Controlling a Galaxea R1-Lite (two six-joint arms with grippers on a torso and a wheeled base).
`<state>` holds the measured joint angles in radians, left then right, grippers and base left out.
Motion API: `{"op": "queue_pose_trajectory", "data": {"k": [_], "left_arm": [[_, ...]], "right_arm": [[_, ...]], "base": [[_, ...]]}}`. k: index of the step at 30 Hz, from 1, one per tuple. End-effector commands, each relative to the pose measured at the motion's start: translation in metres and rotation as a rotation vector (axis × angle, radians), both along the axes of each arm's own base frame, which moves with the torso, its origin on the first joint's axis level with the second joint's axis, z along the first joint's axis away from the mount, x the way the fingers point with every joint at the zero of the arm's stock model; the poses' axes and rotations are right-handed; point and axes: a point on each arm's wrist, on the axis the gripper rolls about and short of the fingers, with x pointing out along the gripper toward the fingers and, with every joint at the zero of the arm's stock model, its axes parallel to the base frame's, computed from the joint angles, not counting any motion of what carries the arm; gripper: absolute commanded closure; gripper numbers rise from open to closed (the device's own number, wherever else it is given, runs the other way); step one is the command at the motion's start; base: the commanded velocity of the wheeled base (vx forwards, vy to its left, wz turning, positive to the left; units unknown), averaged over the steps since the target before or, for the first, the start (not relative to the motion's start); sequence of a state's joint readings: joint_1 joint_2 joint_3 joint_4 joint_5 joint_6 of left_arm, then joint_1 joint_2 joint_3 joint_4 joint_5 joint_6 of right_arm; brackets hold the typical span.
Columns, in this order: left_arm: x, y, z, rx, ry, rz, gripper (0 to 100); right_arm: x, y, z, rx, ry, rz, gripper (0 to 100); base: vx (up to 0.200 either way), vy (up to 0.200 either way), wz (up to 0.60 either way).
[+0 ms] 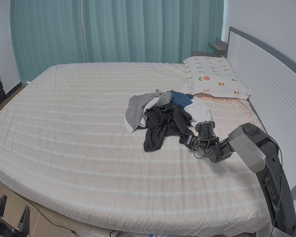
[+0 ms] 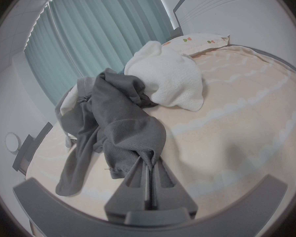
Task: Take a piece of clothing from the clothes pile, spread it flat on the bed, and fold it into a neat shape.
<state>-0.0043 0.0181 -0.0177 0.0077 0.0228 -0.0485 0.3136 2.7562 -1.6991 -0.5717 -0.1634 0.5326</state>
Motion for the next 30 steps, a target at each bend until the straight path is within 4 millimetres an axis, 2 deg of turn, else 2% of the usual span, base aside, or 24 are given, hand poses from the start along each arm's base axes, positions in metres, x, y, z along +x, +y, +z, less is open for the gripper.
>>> {"op": "queue_pose_trajectory", "data": {"k": [1, 3, 6, 7, 11, 19, 21, 22, 23, 24, 26, 27, 30], "left_arm": [[0.000, 0.000, -0.004, -0.001, 0.006, 0.000, 0], [0.000, 0.000, -0.004, -0.001, 0.006, 0.000, 0], [0.000, 0.000, -0.004, -0.002, 0.006, 0.001, 0], [0.000, 0.000, -0.004, -0.002, 0.006, 0.003, 0], [0.000, 0.000, -0.004, 0.001, 0.004, 0.001, 0], [0.000, 0.000, -0.005, -0.002, 0.006, 0.011, 0], [0.000, 0.000, -0.005, -0.002, 0.006, 0.011, 0], [0.000, 0.000, -0.005, 0.000, 0.004, 0.015, 0], [0.000, 0.000, -0.005, 0.000, 0.004, 0.015, 0], [0.000, 0.000, -0.004, 0.004, 0.001, 0.023, 0], [0.000, 0.000, -0.004, 0.007, 0.001, 0.023, 0], [0.000, 0.000, -0.004, 0.009, 0.001, 0.020, 0], [0.000, 0.000, -0.004, 0.012, 0.001, 0.017, 0]], "right_arm": [[-0.014, -0.004, 0.037, 0.027, -0.059, 0.017, 100], [-0.028, -0.007, 0.047, 0.047, -0.071, 0.047, 100], [-0.058, -0.015, 0.064, 0.089, -0.095, 0.103, 100], [-0.061, -0.016, 0.067, 0.095, -0.100, 0.109, 100], [-0.122, -0.026, 0.097, 0.153, -0.168, 0.208, 100], [-0.224, -0.044, 0.134, 0.230, -0.279, 0.308, 100], [-0.227, -0.044, 0.135, 0.237, -0.283, 0.311, 100], [-0.250, -0.051, 0.146, 0.296, -0.320, 0.315, 100], [-0.250, -0.051, 0.146, 0.296, -0.320, 0.315, 100], [-0.264, -0.057, 0.147, 0.319, -0.308, 0.307, 100], [-0.267, -0.058, 0.148, 0.325, -0.302, 0.304, 100], [-0.283, -0.065, 0.147, 0.376, -0.256, 0.290, 100], [-0.293, -0.068, 0.141, 0.421, -0.193, 0.276, 100]], "base": [[0.000, 0.000, 0.00], [0.000, 0.000, 0.00], [0.000, 0.000, 0.00], [0.000, 0.000, 0.00], [0.000, 0.000, 0.00], [0.000, 0.000, 0.00], [0.000, 0.000, 0.00], [0.000, 0.000, 0.00], [0.000, 0.000, 0.00], [0.000, 0.000, 0.00], [0.000, 0.000, 0.00], [0.000, 0.000, 0.00], [0.000, 0.000, 0.00]]}}
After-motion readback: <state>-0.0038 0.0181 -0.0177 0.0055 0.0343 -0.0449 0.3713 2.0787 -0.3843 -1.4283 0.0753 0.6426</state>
